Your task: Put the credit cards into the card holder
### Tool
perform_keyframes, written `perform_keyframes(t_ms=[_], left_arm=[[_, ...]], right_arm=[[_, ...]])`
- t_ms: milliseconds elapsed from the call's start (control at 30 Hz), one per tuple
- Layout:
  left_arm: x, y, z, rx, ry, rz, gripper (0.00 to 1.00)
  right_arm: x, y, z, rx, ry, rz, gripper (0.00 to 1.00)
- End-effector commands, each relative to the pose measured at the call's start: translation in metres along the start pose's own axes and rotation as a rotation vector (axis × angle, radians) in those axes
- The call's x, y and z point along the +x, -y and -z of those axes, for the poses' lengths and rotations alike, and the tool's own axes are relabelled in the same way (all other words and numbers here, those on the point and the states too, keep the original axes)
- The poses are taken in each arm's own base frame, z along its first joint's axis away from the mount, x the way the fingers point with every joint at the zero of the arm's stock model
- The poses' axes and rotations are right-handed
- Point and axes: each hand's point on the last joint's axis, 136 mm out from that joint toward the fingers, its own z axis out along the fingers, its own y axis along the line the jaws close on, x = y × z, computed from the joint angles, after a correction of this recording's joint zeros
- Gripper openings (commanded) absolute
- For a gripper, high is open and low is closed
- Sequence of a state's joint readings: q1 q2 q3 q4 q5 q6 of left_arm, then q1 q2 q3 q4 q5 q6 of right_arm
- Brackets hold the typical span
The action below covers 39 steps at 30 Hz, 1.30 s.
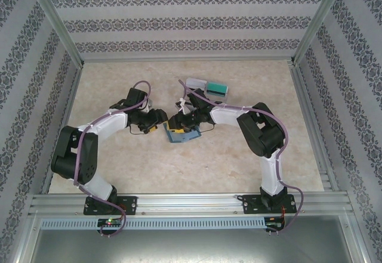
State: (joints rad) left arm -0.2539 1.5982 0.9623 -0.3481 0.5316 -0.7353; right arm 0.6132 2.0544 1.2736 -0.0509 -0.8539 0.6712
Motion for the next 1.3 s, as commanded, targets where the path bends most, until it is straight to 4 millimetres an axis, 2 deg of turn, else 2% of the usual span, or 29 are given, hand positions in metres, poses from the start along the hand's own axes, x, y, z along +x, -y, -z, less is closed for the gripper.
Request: perform_keyframes(t_ms=[0, 100, 267, 633, 833, 1033, 1100, 1167, 1267], left_arm=[[0.010, 0.007, 0.001, 0.043, -0.049, 0.003, 0.64], [0.015, 0.006, -0.012, 0.088, -0.065, 0.045, 0.63], [0.011, 0.005, -0.022, 0.097, -0.062, 0.058, 0.61], [0.010, -0.007, -0.045, 0.096, -0.079, 0.095, 0.49], [0.006, -0.003, -0.051, 0.140, -0.067, 0.120, 0.33], [0.003, -0.004, -0.051, 0.133, -0.060, 0.108, 0.08], [0.002, -0.008, -0.053, 0.122, -0.062, 0.104, 0.04], [0.000, -0.009, -0.053, 0.120, -0.065, 0.095, 0.03], [-0.004, -0.002, -0.050, 0.116, -0.084, 0.033, 0.02]], right_arm=[[-0.012, -0.002, -0.002, -0.009, 0.036, 0.014, 0.42], [-0.014, -0.004, -0.002, -0.017, 0.036, 0.018, 0.42], [-0.012, -0.005, -0.002, -0.025, 0.032, 0.022, 0.42], [-0.015, -0.007, 0.000, -0.054, 0.047, 0.010, 0.42], [-0.017, -0.007, 0.003, -0.061, 0.054, 0.005, 0.42], [-0.019, -0.005, 0.006, -0.064, 0.064, 0.000, 0.42], [-0.020, -0.007, 0.012, -0.067, 0.072, 0.004, 0.42], [-0.025, -0.008, 0.026, -0.064, 0.090, 0.020, 0.42], [-0.042, -0.003, 0.069, -0.024, 0.169, 0.054, 0.42]])
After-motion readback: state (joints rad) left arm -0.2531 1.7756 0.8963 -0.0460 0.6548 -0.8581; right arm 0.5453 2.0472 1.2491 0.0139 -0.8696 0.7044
